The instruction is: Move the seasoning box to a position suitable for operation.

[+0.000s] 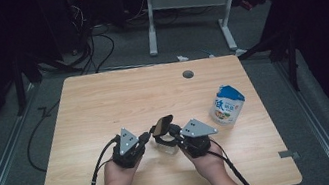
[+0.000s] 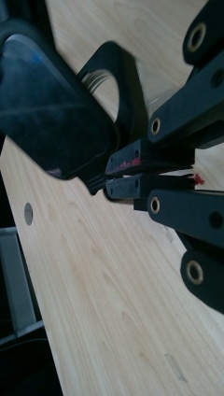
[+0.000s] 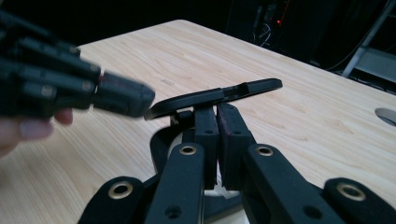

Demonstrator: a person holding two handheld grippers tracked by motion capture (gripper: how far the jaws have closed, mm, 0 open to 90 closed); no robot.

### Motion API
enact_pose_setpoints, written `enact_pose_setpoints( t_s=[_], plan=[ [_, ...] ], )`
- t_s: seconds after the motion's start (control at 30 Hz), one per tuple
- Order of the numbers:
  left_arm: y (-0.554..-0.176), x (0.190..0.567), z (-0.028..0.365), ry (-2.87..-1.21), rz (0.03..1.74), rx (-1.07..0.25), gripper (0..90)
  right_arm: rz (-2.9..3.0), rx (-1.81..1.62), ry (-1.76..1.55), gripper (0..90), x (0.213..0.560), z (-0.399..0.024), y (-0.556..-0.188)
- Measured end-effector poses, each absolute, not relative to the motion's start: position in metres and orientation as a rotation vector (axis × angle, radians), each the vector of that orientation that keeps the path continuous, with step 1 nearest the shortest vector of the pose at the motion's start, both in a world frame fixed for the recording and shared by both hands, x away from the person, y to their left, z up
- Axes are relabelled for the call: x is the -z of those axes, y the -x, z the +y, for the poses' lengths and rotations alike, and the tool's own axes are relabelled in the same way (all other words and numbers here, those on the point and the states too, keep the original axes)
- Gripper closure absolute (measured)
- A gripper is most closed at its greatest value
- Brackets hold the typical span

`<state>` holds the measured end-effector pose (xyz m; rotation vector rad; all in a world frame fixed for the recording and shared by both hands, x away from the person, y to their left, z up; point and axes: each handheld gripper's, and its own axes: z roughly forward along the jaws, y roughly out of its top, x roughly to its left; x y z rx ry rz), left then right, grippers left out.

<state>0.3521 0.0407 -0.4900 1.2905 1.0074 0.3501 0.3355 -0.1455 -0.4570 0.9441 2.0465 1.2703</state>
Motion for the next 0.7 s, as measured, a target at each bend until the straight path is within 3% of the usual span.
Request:
enact_pose_setpoints(
  t_s=[0.7],
  plan=[
    [-0.325,0.481,0.029,-1.258,0.965,-0.283,86.0,2.038,-1.306,-0.894,87.5,0.440,-0.127,-0.342]
  ],
)
